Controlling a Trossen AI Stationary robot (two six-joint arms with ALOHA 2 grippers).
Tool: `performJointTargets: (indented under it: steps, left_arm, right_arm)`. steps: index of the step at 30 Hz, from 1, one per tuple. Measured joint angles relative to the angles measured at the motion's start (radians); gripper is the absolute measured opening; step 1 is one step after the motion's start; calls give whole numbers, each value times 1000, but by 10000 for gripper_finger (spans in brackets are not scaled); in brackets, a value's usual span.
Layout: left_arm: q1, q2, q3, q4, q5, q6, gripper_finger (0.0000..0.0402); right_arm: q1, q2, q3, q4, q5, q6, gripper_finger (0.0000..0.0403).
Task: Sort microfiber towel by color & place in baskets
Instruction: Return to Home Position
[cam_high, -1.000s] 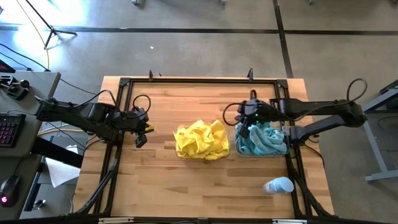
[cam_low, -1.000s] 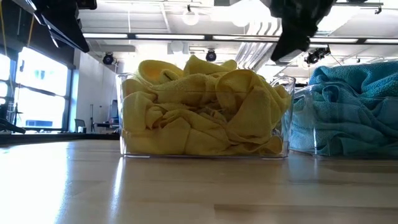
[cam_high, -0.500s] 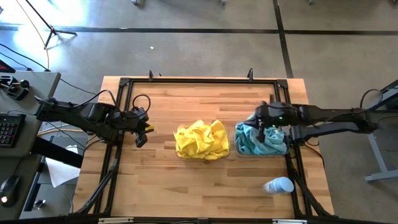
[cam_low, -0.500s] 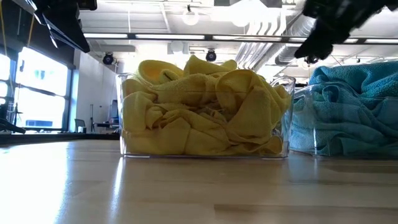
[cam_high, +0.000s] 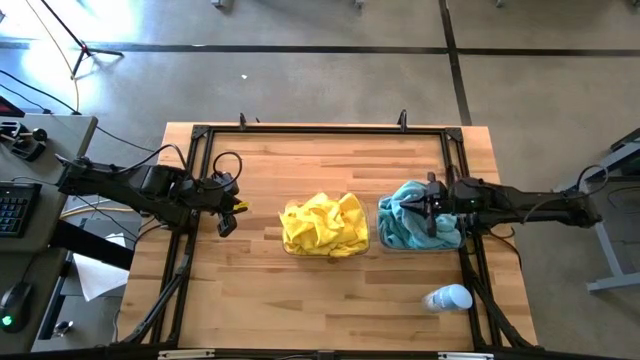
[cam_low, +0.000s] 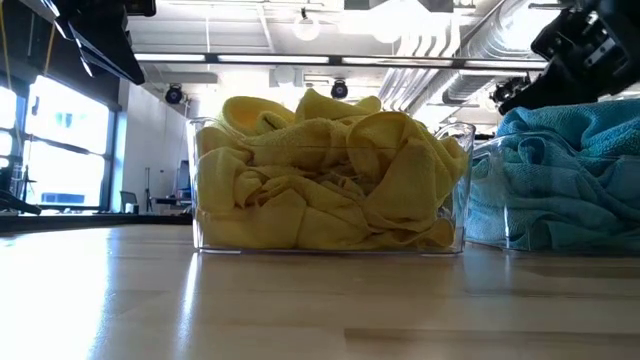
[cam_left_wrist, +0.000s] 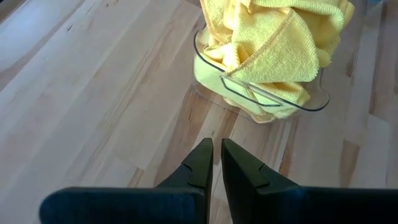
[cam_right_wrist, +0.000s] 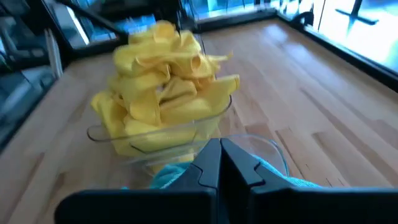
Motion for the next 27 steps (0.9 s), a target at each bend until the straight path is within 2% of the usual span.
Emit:
performJointTargets:
  steps: [11, 16, 27]
  left_arm:
    - [0, 0, 0, 0, 0, -2, 21]
    - [0, 0, 0, 3, 0, -22, 21]
    - [0, 0, 0, 2, 2, -19, 21]
  right_arm:
    - [0, -337, -171, 90, 7, -2, 0]
    - [0, -331, -220, 232, -7, 14, 0]
    - [0, -339, -235, 260, -29, -47, 0]
